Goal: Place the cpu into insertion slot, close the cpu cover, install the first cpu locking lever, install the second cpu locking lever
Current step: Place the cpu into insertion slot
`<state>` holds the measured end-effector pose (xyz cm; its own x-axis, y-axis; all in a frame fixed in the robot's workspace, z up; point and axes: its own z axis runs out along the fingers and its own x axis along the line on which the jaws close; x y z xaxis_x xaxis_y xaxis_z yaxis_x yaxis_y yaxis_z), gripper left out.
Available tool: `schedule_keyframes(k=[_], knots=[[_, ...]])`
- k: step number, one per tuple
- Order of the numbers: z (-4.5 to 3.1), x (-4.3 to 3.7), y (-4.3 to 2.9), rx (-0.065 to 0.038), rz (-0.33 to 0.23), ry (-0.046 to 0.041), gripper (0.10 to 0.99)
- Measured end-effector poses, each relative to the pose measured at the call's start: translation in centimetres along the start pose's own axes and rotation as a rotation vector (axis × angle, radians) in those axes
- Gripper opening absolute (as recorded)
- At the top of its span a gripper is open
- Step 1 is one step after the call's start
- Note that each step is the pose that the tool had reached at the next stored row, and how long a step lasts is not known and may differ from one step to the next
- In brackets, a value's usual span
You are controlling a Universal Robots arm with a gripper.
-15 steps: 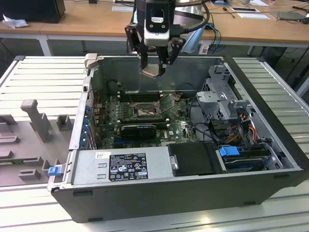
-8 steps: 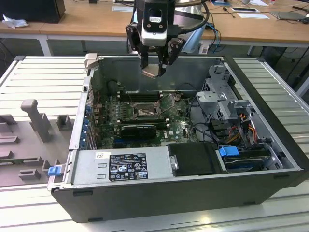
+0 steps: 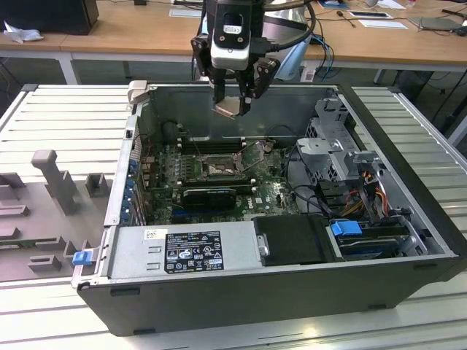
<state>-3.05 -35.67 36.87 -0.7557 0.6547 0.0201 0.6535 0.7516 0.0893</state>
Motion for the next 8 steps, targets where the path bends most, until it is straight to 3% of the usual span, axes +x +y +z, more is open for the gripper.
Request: schedule_keyframes(k=[8], knots=[[0.00, 0.00, 0.00, -0.002, 0.092, -0.0083, 0.529]])
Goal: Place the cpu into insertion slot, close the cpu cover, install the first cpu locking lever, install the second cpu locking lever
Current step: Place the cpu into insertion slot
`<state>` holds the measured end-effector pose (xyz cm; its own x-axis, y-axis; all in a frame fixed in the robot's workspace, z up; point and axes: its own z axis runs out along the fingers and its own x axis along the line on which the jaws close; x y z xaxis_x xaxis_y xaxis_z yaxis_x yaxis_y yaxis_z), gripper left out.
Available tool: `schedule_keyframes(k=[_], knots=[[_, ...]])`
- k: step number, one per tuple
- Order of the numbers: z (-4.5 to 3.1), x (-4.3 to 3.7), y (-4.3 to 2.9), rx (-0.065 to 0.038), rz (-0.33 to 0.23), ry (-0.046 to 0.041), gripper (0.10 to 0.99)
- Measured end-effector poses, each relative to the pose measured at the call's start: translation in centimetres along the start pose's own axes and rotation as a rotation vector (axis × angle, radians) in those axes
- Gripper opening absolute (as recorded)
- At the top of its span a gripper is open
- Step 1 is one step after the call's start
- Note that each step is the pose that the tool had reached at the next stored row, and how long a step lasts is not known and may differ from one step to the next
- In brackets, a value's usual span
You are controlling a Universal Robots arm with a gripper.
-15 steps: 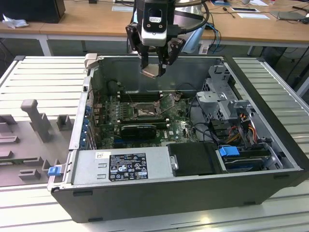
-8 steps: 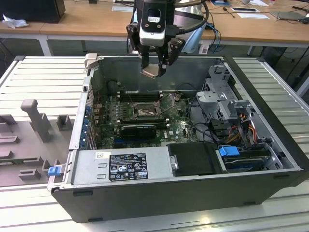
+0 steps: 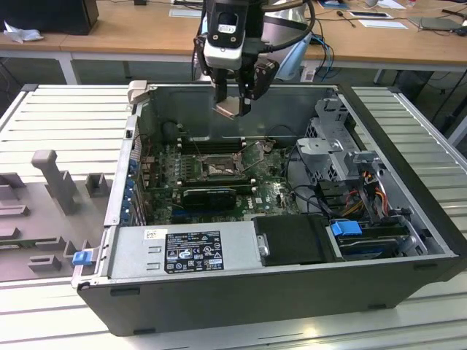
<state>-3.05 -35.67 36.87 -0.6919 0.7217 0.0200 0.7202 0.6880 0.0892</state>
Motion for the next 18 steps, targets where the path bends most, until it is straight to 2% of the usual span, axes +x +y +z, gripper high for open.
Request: schedule_keyframes(k=[9, 18], knots=[[0.01, 0.00, 0.00, -0.002, 0.082, -0.0074, 0.529], [0.02, 0.00, 0.00, -0.004, 0.196, -0.0175, 0.529]])
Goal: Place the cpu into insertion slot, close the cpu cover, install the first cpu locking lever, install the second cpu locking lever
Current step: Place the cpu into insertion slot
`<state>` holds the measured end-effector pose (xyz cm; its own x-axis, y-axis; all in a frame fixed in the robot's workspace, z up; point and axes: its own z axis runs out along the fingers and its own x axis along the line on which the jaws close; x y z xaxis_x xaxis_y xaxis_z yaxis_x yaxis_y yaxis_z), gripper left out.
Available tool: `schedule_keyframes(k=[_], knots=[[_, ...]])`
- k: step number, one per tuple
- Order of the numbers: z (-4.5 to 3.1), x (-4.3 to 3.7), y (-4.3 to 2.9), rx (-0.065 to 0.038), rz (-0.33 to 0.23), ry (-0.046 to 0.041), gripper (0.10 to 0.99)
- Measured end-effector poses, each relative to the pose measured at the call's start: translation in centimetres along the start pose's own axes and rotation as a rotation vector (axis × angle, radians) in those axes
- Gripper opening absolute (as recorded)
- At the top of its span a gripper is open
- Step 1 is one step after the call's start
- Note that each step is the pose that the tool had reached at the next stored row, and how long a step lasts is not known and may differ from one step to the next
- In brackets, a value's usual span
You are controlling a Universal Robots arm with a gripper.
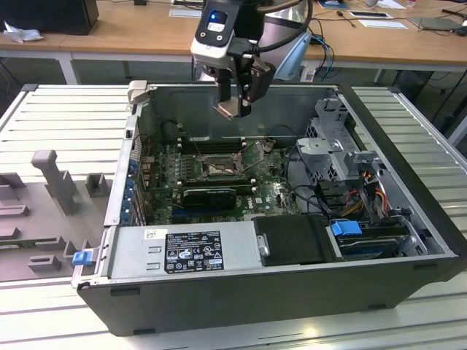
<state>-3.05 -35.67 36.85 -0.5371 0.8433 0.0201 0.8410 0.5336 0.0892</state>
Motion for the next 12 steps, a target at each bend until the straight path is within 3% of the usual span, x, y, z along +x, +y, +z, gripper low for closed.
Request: schedule_keyframes(k=[12], knots=[[0.01, 0.00, 0.00, -0.002, 0.104, -0.0093, 0.529]])
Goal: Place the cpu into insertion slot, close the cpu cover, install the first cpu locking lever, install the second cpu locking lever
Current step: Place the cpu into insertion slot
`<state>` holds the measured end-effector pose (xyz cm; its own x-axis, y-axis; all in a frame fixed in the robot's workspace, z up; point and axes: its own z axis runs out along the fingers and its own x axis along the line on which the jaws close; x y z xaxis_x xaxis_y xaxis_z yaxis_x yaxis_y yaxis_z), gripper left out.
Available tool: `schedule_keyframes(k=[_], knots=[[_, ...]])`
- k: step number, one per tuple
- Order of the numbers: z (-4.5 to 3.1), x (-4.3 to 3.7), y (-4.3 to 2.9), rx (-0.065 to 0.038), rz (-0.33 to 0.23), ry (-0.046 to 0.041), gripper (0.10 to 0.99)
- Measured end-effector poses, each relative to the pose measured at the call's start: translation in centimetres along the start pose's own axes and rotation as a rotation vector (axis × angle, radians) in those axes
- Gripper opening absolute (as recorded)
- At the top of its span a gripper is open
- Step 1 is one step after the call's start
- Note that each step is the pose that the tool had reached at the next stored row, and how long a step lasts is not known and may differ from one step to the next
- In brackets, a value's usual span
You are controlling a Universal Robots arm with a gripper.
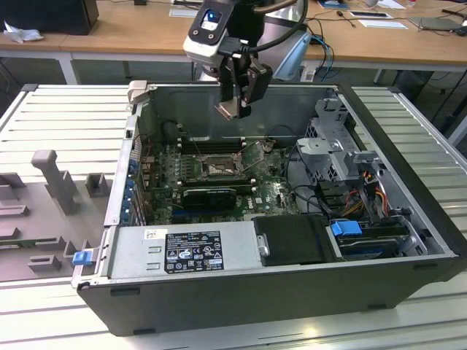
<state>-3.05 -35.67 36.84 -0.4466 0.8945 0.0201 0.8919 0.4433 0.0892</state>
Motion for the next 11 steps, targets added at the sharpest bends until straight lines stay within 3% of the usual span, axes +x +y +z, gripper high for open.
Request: schedule_keyframes(k=[11], knots=[[0.01, 0.00, 0.00, -0.001, 0.073, -0.0066, 0.529]])
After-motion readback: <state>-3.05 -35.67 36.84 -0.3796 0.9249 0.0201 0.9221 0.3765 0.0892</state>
